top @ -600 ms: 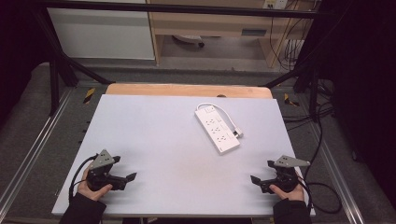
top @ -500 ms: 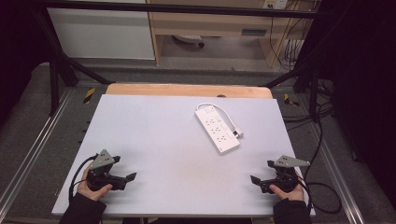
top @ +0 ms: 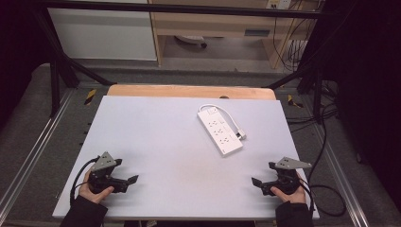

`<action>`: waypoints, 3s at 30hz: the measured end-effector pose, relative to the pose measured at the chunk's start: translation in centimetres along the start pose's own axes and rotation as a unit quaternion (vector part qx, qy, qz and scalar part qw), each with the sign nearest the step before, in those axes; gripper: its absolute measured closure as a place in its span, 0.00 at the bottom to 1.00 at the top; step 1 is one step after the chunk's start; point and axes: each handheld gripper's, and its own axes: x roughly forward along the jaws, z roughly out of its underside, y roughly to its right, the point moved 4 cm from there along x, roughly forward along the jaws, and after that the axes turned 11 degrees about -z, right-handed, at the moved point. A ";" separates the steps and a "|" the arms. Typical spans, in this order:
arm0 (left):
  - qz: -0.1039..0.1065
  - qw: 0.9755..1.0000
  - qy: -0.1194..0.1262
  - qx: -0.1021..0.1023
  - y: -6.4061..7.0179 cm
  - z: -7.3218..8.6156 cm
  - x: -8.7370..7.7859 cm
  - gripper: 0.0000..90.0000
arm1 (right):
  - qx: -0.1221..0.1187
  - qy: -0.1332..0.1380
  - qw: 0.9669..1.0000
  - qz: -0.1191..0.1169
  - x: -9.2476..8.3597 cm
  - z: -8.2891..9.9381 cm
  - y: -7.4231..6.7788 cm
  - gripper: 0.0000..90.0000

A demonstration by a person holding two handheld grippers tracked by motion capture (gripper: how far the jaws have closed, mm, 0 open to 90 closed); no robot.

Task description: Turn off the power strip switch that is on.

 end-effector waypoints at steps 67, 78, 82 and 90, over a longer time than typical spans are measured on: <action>-0.010 1.000 0.000 -0.008 -0.3 0.0 -0.1 0.08 | -0.032 -0.003 0.999 0.013 2.7 -4.2 -2.1 0.02; -0.009 1.000 0.000 -0.008 -0.3 0.0 -0.1 0.08 | -0.038 0.001 0.999 0.021 3.1 -5.2 -2.2 0.04; -0.010 1.000 0.000 -0.008 -0.3 0.0 -0.1 0.08 | -0.038 -0.002 0.999 0.024 3.2 -5.3 -2.2 0.05; -0.010 1.000 -0.001 -0.007 -0.3 0.0 -0.1 0.08 | -0.039 -0.008 0.999 0.032 3.6 -5.9 -2.1 0.09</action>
